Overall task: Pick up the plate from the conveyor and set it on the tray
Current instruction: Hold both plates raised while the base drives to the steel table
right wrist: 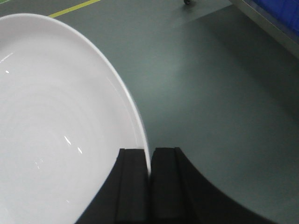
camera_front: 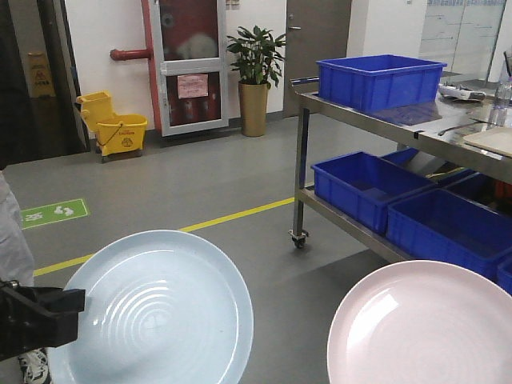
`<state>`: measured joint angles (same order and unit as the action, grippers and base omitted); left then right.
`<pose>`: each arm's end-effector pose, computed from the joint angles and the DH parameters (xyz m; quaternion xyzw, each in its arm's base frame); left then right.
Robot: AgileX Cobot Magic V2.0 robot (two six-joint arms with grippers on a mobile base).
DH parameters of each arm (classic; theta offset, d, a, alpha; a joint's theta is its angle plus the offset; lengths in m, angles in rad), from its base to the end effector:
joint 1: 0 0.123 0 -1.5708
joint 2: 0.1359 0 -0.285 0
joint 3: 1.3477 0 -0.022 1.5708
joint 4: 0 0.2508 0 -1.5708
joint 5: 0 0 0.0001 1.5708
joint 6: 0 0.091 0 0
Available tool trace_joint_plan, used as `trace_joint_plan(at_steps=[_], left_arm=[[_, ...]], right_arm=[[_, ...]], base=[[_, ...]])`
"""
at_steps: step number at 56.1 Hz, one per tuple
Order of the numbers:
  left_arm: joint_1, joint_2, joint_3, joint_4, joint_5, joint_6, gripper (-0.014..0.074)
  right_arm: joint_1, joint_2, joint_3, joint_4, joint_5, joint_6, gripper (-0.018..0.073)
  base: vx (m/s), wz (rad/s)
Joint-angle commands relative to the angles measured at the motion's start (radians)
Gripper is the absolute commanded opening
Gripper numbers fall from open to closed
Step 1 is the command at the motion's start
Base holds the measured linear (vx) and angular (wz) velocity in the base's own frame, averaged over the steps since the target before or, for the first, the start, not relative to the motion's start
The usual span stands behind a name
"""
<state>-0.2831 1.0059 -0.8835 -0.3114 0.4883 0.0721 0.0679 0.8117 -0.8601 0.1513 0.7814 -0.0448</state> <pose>0.1996 -0.0717 0.3518 0.0702 0.8566 -0.1828 0.4774 0.1507 0.0199 0.3560 -0.0260 0.8923 0.0767 0.4441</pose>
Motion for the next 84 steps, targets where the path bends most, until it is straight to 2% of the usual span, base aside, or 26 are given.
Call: trace_joint_plan(at_steps=[1, 39, 84], left_arm=[[-0.005, -0.018, -0.03, -0.018, -0.078, -0.002, -0.0006], [-0.005, -0.018, -0.03, -0.018, -0.079, -0.002, -0.0006], [-0.005, -0.018, -0.03, -0.018, -0.079, -0.002, -0.0006]], right_arm=[[-0.007, -0.008, -0.03, 0.006, -0.072, 0.0, -0.0013], [-0.007, -0.008, -0.03, 0.006, -0.074, 0.0, -0.0013], [-0.007, -0.008, -0.03, 0.006, -0.074, 0.0, -0.0013]], base=[[0.42, 0.0], [0.46, -0.07], [0.48, -0.29]])
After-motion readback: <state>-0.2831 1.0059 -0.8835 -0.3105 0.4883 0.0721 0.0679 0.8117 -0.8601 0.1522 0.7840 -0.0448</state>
